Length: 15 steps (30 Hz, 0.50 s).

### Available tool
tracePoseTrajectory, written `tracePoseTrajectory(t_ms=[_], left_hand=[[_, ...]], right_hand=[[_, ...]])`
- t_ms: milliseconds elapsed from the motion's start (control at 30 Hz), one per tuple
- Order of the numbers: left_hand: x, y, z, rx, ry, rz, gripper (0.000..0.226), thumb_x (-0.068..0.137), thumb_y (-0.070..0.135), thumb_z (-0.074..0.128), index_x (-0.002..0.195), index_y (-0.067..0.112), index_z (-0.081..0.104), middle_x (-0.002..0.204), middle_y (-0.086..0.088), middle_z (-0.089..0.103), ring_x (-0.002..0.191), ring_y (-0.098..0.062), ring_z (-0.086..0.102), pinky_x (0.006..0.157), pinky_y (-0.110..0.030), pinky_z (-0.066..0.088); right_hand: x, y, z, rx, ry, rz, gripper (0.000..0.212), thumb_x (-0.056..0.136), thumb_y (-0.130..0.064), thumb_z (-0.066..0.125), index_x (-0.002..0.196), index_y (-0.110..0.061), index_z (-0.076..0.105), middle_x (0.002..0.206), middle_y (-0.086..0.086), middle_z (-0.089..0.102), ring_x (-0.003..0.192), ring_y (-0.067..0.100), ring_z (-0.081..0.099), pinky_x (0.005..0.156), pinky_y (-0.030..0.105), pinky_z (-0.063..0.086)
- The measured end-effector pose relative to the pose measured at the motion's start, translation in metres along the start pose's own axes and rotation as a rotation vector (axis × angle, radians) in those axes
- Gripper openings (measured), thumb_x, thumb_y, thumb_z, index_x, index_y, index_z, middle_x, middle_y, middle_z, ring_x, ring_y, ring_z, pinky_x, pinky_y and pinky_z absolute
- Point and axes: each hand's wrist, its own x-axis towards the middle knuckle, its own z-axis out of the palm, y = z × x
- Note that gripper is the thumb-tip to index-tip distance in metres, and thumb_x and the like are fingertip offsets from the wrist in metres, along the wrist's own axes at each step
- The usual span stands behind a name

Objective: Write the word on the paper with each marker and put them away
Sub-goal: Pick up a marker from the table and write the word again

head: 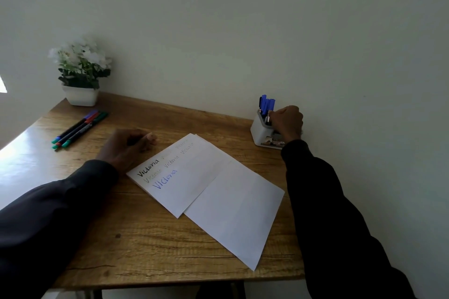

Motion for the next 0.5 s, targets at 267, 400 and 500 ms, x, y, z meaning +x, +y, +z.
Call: tracePoseTrajectory(t_ms=[267, 400, 500], left_hand=[[0.001, -0.001, 0.001, -0.020, 0.000, 0.006, 0.019, 0.098, 0.031, 0.055, 0.102, 0.021, 0.070, 0.093, 0.003, 0.070, 0.088, -0.014, 0.066, 0.069, -0.026, 0.049], [0.003, -0.006, 0.001, -0.026, 0.008, 0.010, 0.018, 0.098, 0.032, 0.056, 0.100, 0.022, 0.072, 0.091, 0.003, 0.071, 0.086, -0.016, 0.067, 0.073, -0.032, 0.054], [0.002, -0.006, 0.000, -0.032, 0.021, -0.001, 0.018, 0.098, 0.033, 0.057, 0.099, 0.022, 0.072, 0.091, 0.004, 0.071, 0.086, -0.014, 0.067, 0.070, -0.027, 0.051]], right_hand=[[-0.005, -0.004, 0.001, -0.020, 0.037, -0.051, 0.030, 0.090, -0.026, 0.077, 0.107, -0.001, 0.073, 0.109, 0.014, 0.074, 0.100, 0.027, 0.070, 0.073, 0.026, 0.044], [-0.004, -0.005, 0.003, -0.025, 0.089, -0.051, 0.035, 0.091, -0.028, 0.075, 0.115, -0.003, 0.068, 0.117, 0.014, 0.071, 0.107, 0.027, 0.068, 0.075, 0.025, 0.043], [-0.014, -0.012, 0.004, 0.063, 0.157, -0.098, 0.018, 0.091, -0.018, 0.067, 0.102, -0.004, 0.069, 0.103, 0.011, 0.073, 0.094, 0.023, 0.069, 0.070, 0.023, 0.042]])
